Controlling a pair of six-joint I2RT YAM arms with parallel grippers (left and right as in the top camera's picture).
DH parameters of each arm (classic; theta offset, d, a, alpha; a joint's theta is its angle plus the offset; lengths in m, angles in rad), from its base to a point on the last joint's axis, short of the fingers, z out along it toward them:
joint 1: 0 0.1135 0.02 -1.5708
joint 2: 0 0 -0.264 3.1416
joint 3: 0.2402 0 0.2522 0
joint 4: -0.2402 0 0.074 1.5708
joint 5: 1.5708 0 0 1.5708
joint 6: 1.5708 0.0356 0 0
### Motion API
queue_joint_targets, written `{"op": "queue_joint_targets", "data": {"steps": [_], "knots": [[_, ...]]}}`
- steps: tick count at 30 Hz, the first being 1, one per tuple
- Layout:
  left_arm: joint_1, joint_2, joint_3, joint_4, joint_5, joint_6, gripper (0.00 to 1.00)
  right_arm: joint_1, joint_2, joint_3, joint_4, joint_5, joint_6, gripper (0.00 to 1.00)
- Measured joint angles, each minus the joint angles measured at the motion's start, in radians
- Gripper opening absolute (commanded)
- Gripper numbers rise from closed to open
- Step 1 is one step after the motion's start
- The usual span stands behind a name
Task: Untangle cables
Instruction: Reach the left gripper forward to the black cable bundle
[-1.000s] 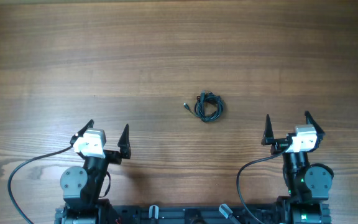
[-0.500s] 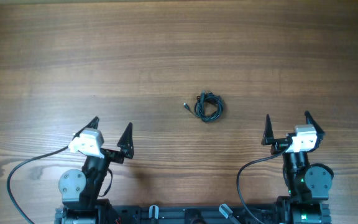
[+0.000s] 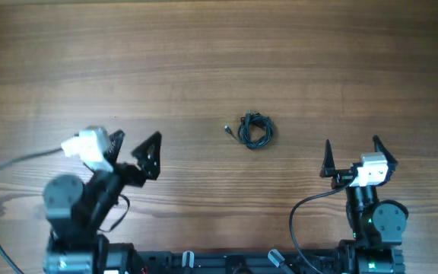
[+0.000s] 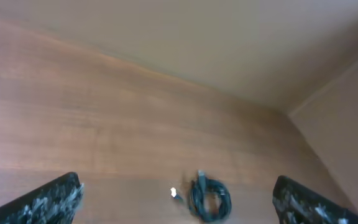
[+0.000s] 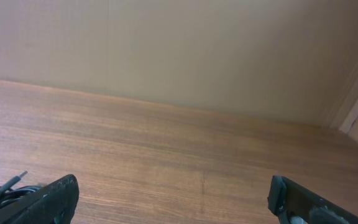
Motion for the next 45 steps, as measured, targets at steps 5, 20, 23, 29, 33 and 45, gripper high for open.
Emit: {"op": "queue_joint_targets", "data": {"steps": [5,20,23,29,33,45], "knots": [[-0.169,0.358,0.216,-0.048,-0.009,-0.002,1.00,0.000,-0.001,0.000,0.000,0.000,0.000,1.00],[-0.680,0.977,0.279,0.270,-0.184,-0.070,0.83,0.000,0.000,0.000,0.000,0.000,0.000,1.00],[-0.723,1.101,0.280,0.368,-0.243,-0.087,0.84,0.000,0.000,0.000,0.000,0.000,0.000,1.00],[-0.788,1.270,0.291,0.590,-0.272,-0.101,0.74,0.000,0.000,0.000,0.000,0.000,0.000,1.00],[-0.796,1.372,0.291,0.722,-0.274,-0.102,0.70,0.000,0.000,0.000,0.000,0.000,0.000,1.00],[-0.811,1.474,0.292,0.808,-0.311,-0.125,0.04,0.000,0.000,0.000,0.000,0.000,0.000,1.00]]}}
